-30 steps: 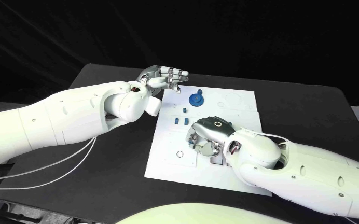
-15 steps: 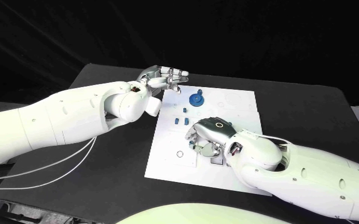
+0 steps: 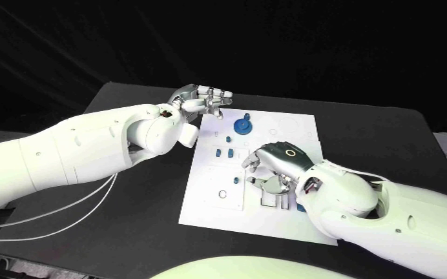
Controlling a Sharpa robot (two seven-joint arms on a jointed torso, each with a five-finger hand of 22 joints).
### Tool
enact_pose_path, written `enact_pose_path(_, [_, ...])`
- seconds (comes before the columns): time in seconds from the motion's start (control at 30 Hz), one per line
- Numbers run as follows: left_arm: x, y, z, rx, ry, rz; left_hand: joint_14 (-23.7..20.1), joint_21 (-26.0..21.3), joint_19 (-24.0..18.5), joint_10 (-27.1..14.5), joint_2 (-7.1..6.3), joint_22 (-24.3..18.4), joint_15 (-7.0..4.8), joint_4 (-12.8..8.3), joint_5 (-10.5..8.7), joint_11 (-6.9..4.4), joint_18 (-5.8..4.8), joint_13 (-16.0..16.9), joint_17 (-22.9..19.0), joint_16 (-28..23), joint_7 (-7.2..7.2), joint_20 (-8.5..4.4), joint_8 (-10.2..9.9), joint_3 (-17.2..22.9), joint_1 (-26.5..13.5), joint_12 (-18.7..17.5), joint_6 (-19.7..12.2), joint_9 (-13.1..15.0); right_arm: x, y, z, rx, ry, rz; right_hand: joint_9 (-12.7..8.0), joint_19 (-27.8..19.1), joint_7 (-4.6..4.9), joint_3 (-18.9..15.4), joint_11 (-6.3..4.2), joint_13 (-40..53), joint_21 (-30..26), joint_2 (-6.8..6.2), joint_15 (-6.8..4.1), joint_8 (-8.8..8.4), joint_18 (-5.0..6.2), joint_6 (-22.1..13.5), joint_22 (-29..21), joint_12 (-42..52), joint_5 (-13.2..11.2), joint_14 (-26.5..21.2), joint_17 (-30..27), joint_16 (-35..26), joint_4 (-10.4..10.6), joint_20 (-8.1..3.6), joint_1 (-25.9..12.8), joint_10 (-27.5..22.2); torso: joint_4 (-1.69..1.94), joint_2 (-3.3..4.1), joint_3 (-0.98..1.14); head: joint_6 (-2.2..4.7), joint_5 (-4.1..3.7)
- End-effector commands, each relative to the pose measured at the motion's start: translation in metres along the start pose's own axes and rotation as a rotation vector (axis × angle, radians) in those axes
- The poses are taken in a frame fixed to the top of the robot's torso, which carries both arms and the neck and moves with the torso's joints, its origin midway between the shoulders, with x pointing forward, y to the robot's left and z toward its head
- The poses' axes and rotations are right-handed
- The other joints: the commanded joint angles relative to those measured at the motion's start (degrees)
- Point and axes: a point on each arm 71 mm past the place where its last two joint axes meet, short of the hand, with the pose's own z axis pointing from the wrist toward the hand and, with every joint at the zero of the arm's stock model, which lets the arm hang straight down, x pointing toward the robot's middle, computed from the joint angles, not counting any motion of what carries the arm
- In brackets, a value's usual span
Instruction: Assemble the parts on the task board
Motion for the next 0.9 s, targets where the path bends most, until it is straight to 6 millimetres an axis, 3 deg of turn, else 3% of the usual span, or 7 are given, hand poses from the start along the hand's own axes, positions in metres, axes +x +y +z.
enact_pose_path(0.03, [0.003,-0.001,0.0,0.004,0.025,0.001,-0.34,-0.2,-0.35,-0.24,0.03,-0.05,0.12,0.0,-0.32,-0.02,0.77,0.0,-0.05,0.0,0.07,-0.16,0.17,-0.5,-0.41,0.29,-0.51,-0.07,-0.011,-0.009,-0.005,0.033,-0.027,-0.035,-0.01,-0.52,-0.48,-0.53,0.05,0.08,-0.8,-0.03,-0.02,0.14,-0.06,0.11,1.44,0.4,-0.35,3.55,3.89,-0.13,0.13,0.18,-0.7,-0.82,-0.11,-0.05,-0.04,0.63,-0.75])
enact_pose_path(0.23, [0.002,-0.001,0.001,0.005,0.027,0.0,-0.38,-0.24,-0.37,-0.33,0.06,-0.07,0.15,0.01,-0.32,0.0,0.77,-0.01,-0.07,0.03,0.07,-0.13,0.18,-0.54,-0.46,0.31,-0.53,-0.06,-0.033,-0.045,-0.012,0.12,0.002,-0.076,-0.07,-0.88,-0.95,-2.03,0.47,-0.11,-1.97,-0.51,0.31,0.04,0.11,-0.2,0.93,0.31,-1.21,3.6,4.24,0.07,0.24,0.38,-1.17,-2.86,-0.17,-0.37,-0.18,1.31,-1.88])
enact_pose_path(0.4, [0.002,-0.001,0.001,0.005,0.028,0.0,-0.38,-0.24,-0.37,-0.33,0.06,-0.07,0.15,0.01,-0.32,0.0,0.77,-0.01,-0.07,0.03,0.07,-0.13,0.18,-0.54,-0.46,0.31,-0.53,-0.06,-0.037,-0.063,-0.016,0.16,0.044,-0.09,-0.11,-0.66,-1.05,-3.82,0.68,-0.14,-1.95,-0.85,0.5,0.03,0.08,-0.53,1.0,0.65,0.14,3.62,4.38,0.17,0.12,0.56,-1.13,-4.05,-0.15,-0.41,-0.19,1.51,-2.04])
enact_pose_path(0.63, [0.002,0.0,0.001,0.004,0.03,0.0,-0.39,-0.24,-0.37,-0.35,0.07,-0.08,0.15,0.01,-0.32,0.0,0.77,-0.01,-0.07,0.03,0.07,-0.13,0.19,-0.55,-0.46,0.32,-0.53,-0.06,-0.034,-0.07,-0.018,0.175,0.086,-0.105,-0.07,-0.65,-1.3,-5.42,0.84,-0.16,-2.37,-0.54,0.61,0.2,0.13,-0.47,0.84,1.02,0.38,3.65,4.51,0.27,0.14,0.7,-0.84,-5.03,-0.12,-0.32,-0.19,2.12,-2.24])
enact_pose_path(0.9, [0.002,0.0,0.001,0.004,0.03,0.0,-0.39,-0.25,-0.37,-0.39,0.08,-0.08,0.15,-0.01,-0.32,0.0,0.78,-0.01,-0.07,0.06,0.08,-0.12,0.18,-0.57,-0.46,0.33,-0.57,-0.06,-0.028,-0.074,-0.017,0.186,0.11,-0.102,0.02,-0.67,-1.32,-5.77,0.82,-0.1,-2.62,-0.05,0.62,0.38,0.17,-0.11,0.74,1.39,0.45,3.58,4.22,0.11,0.13,0.72,-0.51,-5.04,-0.14,-0.33,-0.21,1.97,-2.2])
